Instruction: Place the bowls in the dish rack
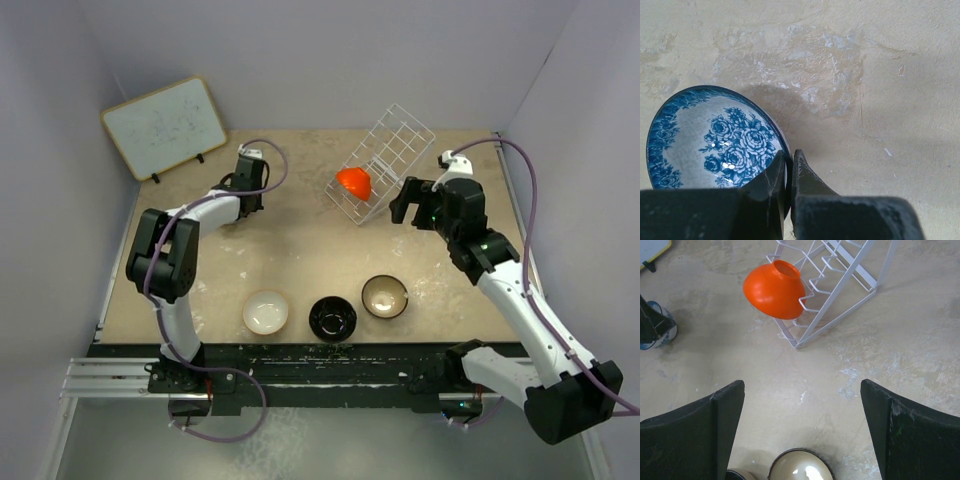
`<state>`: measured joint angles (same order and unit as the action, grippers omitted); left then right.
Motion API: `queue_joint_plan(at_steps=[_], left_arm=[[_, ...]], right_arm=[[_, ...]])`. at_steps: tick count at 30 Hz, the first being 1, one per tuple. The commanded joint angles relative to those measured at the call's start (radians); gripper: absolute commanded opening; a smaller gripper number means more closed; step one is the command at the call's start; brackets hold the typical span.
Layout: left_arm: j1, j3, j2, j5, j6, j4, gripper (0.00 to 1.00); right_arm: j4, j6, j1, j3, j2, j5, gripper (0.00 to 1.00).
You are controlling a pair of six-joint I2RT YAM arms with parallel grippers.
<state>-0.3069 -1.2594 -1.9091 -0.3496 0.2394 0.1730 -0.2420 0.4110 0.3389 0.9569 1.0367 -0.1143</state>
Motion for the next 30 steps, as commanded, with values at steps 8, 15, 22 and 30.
queue_joint_plan(at_steps=[8,15,22,30], left_arm=[[-0.003,0.110,0.246,0.350,0.204,-0.219,0.00],[-0.003,0.211,0.402,0.532,0.498,-0.539,0.00],[-0.003,0.291,0.475,0.551,0.817,-0.890,0.00],[-0.096,0.334,0.349,0.406,1.028,-1.392,0.00]], right_arm=[[-0.007,-0.005,-0.006,0.024,-0.056,-0.039,1.00],[-0.055,-0.006,-0.006,0.103,-0.071,-0.039,1.00],[-0.106,-0.008,-0.006,0.156,-0.097,-0.042,1.00],[-0.144,-0.013,-0.006,0.189,-0.112,-0.021,1.00]])
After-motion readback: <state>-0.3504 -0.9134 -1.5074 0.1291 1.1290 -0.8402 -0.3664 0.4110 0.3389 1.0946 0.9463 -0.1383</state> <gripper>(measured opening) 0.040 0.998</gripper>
